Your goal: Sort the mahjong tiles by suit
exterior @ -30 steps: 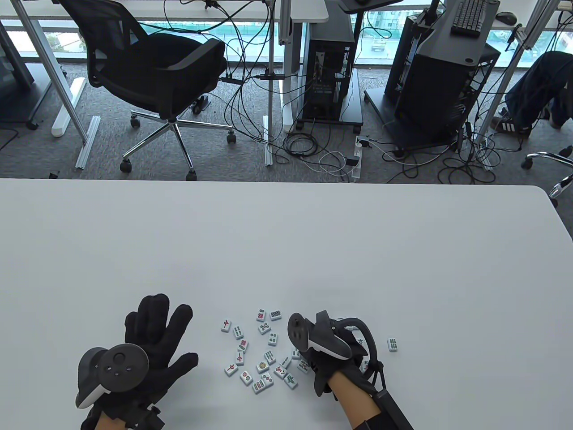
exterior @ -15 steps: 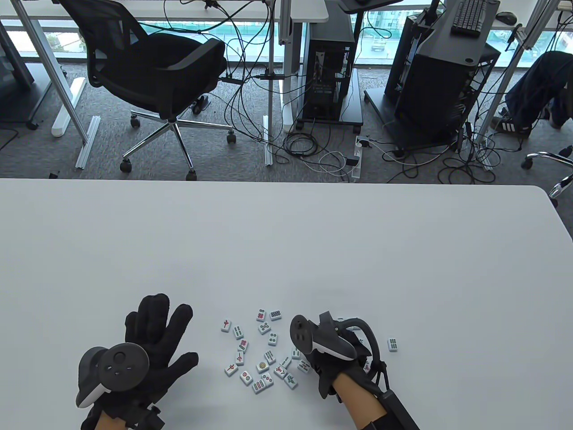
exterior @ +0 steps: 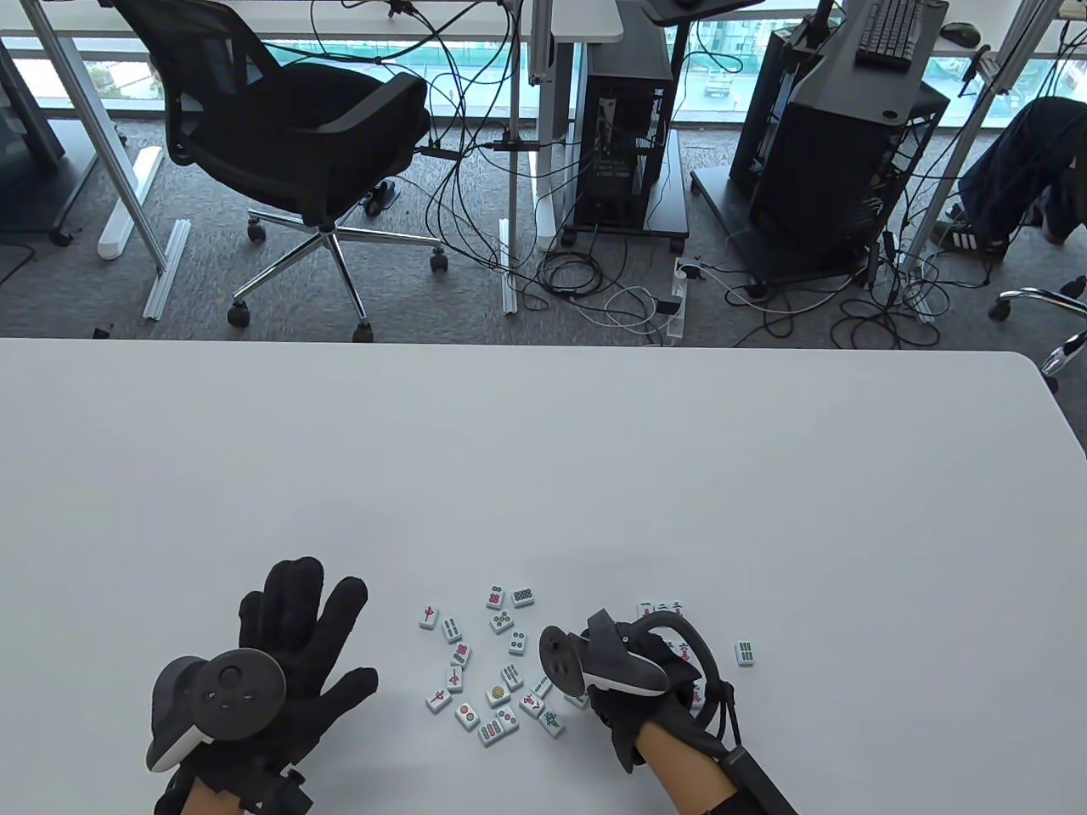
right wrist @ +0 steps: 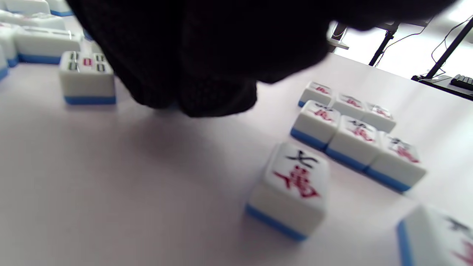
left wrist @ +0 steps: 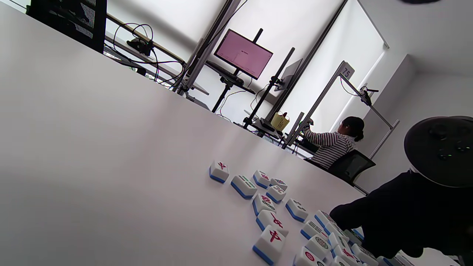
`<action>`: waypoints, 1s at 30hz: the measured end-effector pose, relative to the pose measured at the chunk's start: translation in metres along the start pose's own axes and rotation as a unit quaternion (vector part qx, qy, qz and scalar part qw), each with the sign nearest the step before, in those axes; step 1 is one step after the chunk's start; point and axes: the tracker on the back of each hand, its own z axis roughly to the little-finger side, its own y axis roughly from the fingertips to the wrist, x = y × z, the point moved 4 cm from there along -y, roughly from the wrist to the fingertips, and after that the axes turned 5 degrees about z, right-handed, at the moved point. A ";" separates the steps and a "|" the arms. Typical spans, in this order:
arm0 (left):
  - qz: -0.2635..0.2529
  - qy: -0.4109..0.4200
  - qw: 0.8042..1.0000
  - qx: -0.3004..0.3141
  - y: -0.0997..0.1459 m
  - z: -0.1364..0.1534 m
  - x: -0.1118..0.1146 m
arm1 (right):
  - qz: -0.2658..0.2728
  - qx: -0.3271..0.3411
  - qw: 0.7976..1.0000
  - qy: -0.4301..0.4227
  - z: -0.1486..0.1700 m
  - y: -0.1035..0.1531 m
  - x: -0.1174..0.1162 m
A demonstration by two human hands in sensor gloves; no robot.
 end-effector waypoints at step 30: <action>-0.002 -0.005 1.000 -0.004 0.000 0.002 0.001 | 0.025 -0.105 0.989 -0.097 0.154 0.103 -0.036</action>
